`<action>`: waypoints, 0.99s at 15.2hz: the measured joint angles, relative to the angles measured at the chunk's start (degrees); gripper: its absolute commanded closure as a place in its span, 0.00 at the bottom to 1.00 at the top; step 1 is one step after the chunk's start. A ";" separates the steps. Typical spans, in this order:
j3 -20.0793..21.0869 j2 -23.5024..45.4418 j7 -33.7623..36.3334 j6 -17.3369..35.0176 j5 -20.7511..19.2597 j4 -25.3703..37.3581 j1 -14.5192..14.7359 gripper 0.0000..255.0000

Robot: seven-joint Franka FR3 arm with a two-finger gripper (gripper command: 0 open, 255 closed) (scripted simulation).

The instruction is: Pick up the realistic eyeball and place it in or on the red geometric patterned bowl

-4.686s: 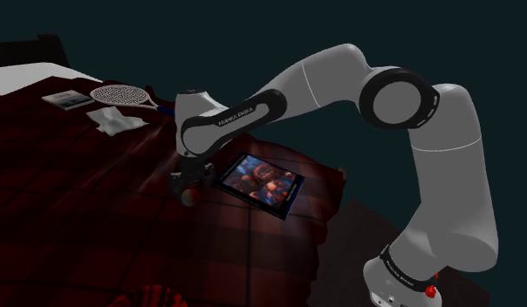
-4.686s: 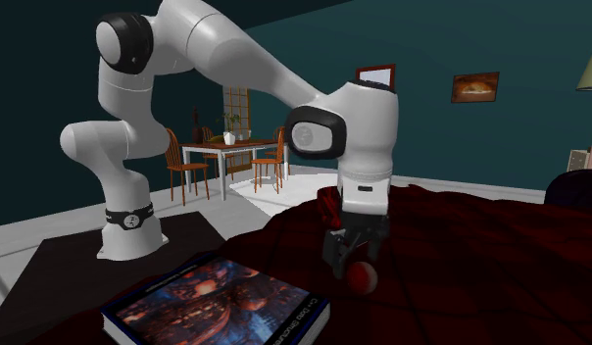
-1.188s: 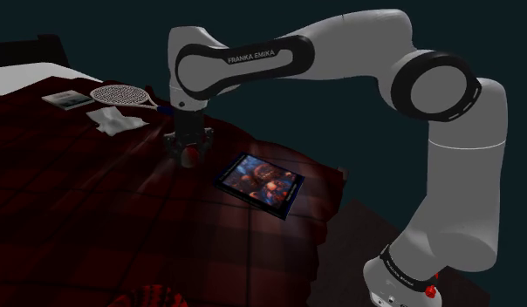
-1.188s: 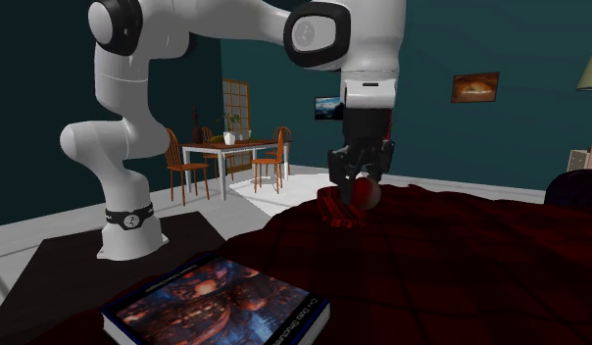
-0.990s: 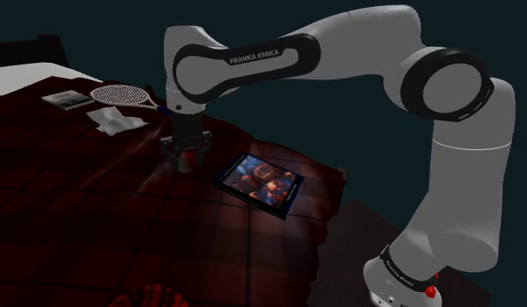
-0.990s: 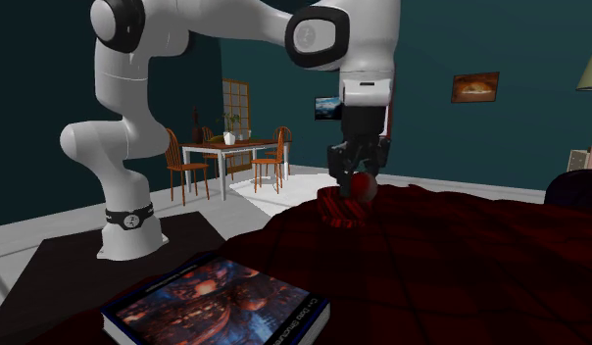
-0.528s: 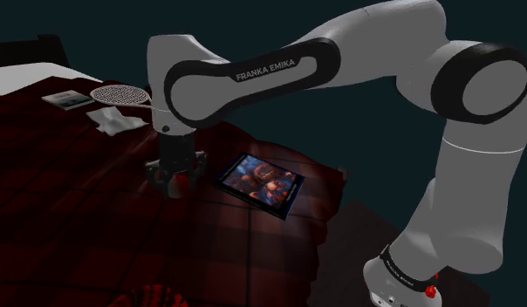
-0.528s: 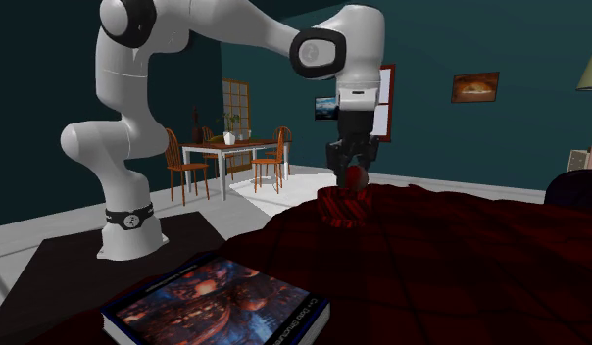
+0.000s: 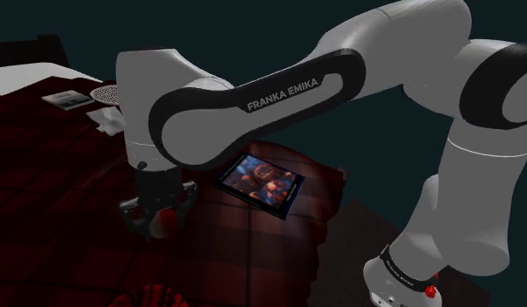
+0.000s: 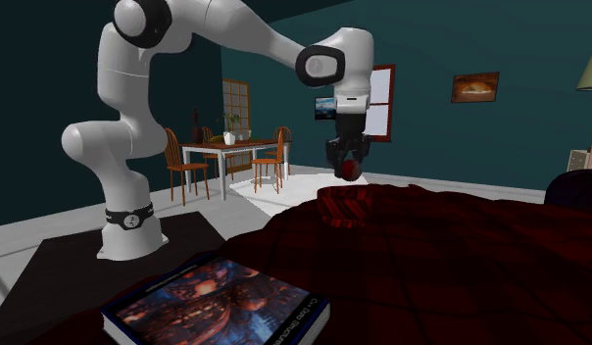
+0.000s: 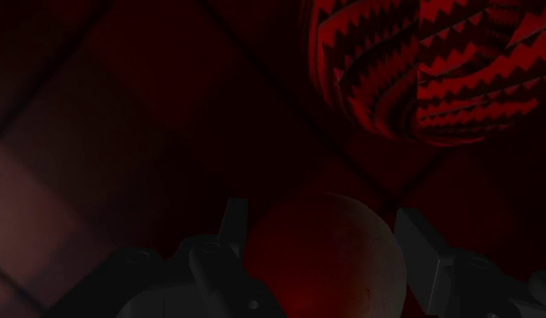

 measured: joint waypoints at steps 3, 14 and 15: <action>1.14 -0.06 3.73 0.56 -0.34 -0.12 2.54 1.00; 3.92 3.69 16.84 2.77 -3.60 2.69 12.27 1.00; 3.90 3.91 17.00 3.43 -3.73 2.24 12.41 1.00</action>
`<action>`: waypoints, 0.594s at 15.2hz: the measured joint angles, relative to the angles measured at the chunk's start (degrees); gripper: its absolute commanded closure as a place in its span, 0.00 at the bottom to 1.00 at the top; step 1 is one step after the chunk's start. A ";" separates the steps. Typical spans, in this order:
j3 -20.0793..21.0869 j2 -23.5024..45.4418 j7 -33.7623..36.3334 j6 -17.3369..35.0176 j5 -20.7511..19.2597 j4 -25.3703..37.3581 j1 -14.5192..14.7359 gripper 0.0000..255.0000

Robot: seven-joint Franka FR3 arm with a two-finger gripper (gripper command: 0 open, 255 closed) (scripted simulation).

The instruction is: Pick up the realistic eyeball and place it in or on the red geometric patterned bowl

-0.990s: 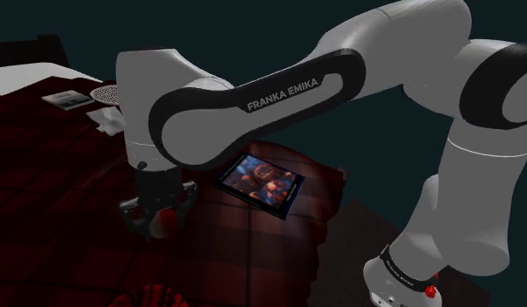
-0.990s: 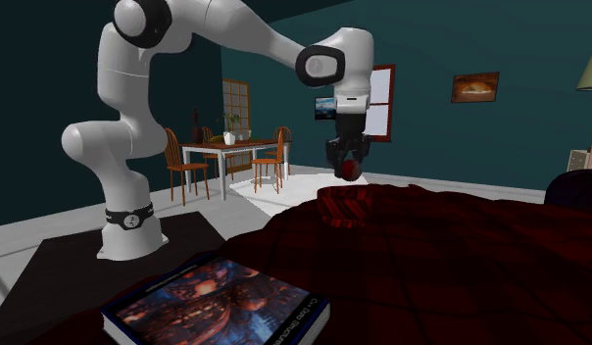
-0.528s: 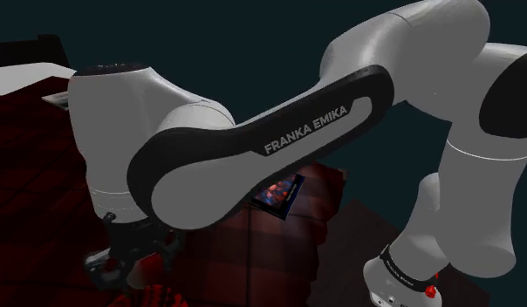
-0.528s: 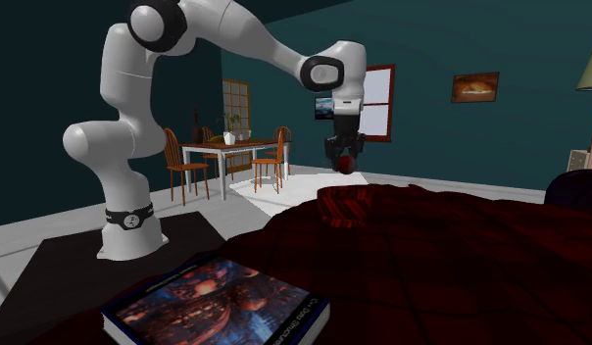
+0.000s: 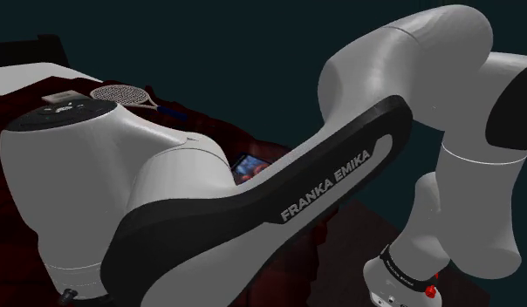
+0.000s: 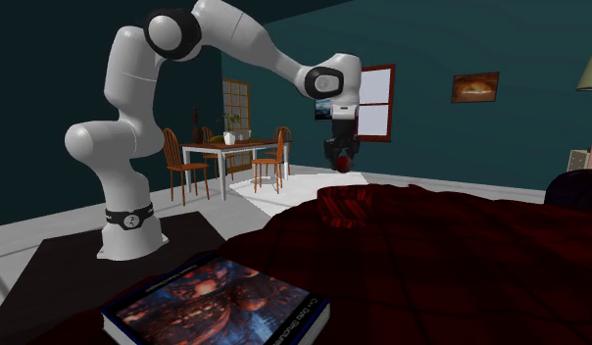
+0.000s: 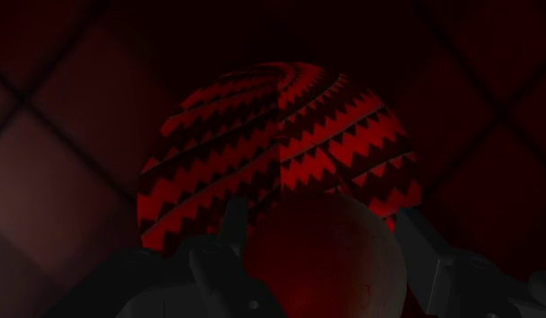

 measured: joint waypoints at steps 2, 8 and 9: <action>-0.14 0.54 0.08 1.15 -0.25 -0.67 0.12 1.00; -0.67 2.54 0.21 4.87 -1.17 -2.56 0.53 1.00; -0.79 3.01 0.31 5.45 -1.39 -2.71 0.68 1.00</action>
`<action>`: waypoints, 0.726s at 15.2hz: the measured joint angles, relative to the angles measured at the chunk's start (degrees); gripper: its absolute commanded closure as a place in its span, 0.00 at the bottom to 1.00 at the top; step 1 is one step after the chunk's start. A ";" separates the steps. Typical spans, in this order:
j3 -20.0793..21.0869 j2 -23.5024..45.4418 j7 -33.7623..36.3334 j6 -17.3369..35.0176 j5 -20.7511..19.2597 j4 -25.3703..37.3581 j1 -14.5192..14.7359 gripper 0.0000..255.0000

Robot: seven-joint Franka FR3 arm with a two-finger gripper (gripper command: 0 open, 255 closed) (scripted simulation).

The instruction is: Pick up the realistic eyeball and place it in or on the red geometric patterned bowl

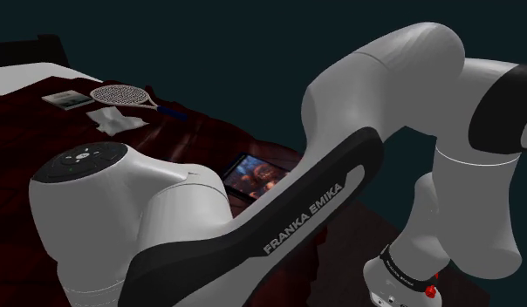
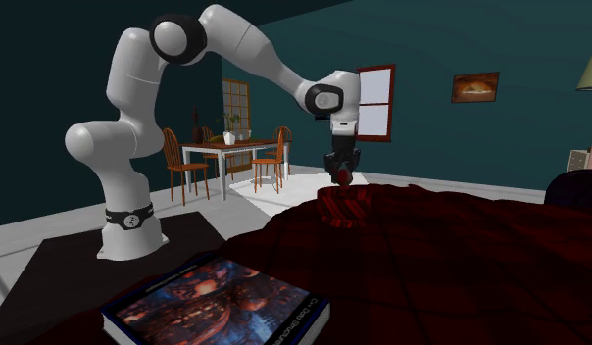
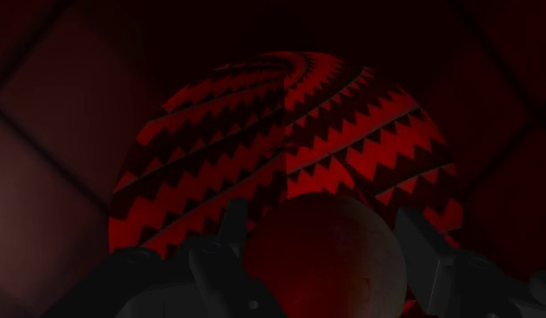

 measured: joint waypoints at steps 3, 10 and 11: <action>-0.22 0.68 -0.02 1.26 -0.31 -0.64 0.09 1.00; -0.22 0.68 -0.01 1.51 -0.32 -0.87 0.09 0.00; -0.22 0.68 -0.01 1.52 -0.32 -0.87 0.09 0.00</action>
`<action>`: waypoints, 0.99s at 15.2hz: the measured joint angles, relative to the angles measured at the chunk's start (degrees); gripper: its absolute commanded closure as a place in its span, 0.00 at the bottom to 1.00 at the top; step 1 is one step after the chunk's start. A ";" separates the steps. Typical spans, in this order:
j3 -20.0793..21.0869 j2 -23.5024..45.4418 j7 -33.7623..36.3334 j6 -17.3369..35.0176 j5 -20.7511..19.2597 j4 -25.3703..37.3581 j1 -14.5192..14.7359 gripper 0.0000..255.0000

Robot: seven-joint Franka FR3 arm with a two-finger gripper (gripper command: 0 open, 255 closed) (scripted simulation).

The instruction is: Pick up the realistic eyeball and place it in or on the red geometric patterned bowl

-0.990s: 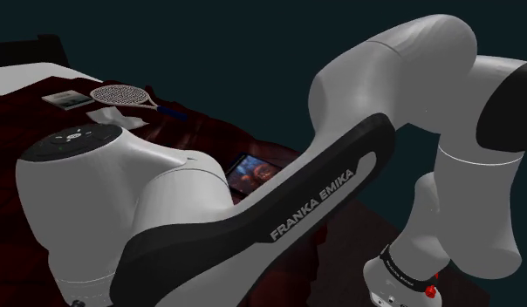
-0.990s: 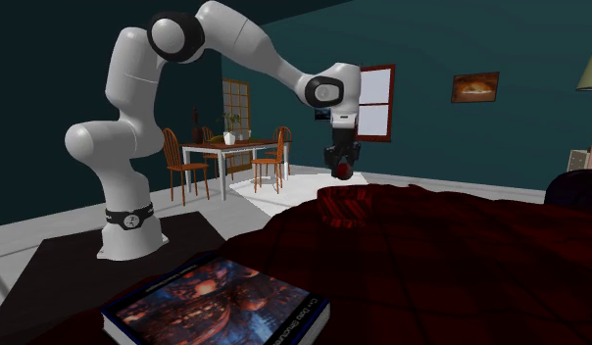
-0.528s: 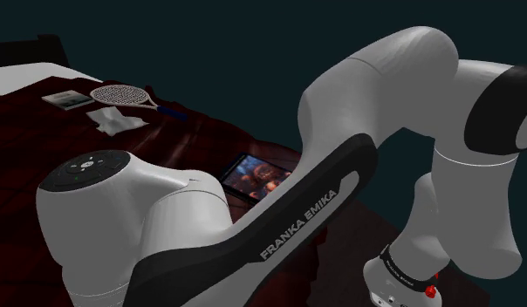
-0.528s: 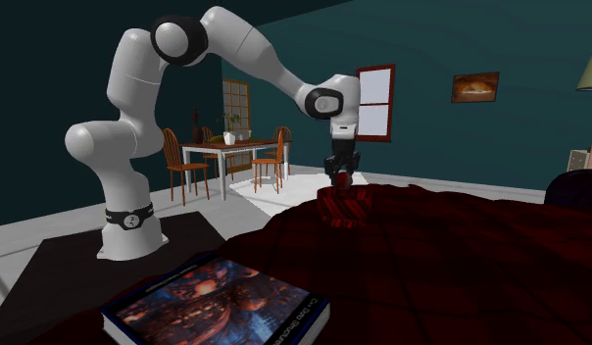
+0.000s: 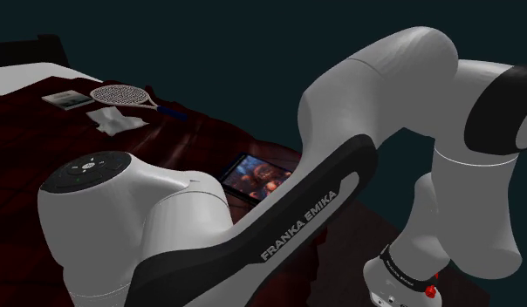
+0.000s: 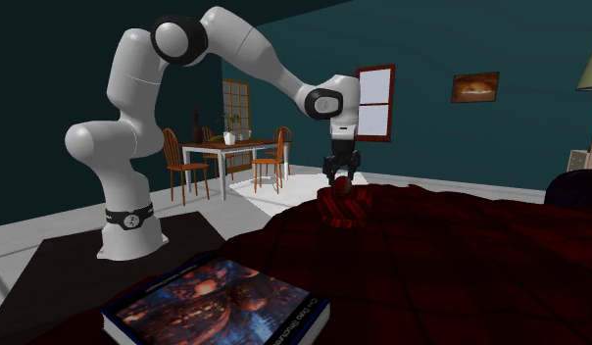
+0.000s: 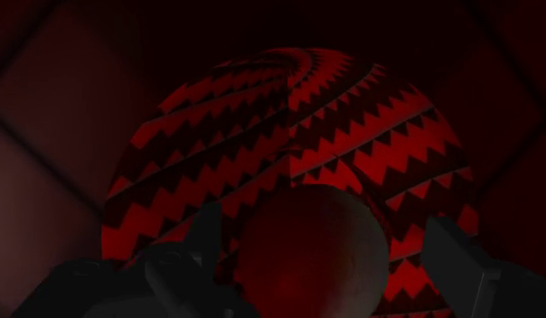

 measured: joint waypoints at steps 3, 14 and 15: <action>0.00 0.00 0.00 0.00 0.00 0.00 0.00 0.00; 0.79 -3.50 -1.06 -5.88 1.71 2.59 -1.38 0.00; 0.79 -3.50 -1.07 -5.90 1.71 2.60 -1.39 0.00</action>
